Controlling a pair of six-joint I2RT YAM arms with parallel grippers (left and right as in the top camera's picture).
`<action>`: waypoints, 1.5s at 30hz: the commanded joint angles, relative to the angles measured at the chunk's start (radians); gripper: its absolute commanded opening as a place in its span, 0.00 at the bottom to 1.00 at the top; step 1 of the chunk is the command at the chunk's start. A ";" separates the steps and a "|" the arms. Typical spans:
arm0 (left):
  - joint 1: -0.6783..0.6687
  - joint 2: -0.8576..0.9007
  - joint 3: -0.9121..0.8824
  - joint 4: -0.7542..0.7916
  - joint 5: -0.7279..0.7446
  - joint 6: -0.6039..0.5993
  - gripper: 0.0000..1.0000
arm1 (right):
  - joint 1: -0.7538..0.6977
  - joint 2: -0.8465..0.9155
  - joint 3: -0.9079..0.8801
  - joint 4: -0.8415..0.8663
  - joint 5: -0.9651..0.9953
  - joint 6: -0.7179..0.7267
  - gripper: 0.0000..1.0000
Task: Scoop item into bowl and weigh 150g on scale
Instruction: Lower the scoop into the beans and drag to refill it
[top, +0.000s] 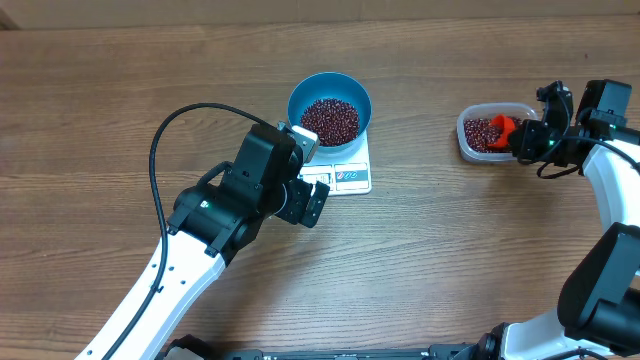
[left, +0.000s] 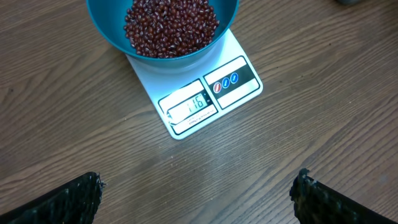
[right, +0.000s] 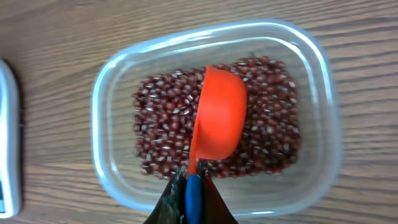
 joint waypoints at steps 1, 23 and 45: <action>0.001 0.006 -0.004 -0.001 0.008 0.015 1.00 | 0.000 0.005 -0.003 0.006 0.056 -0.010 0.04; 0.001 0.006 -0.004 0.000 0.008 0.015 1.00 | 0.033 0.008 -0.036 0.005 -0.065 -0.024 0.04; 0.001 0.006 -0.004 0.000 0.008 0.015 0.99 | 0.032 0.008 -0.036 0.029 -0.260 -0.026 0.04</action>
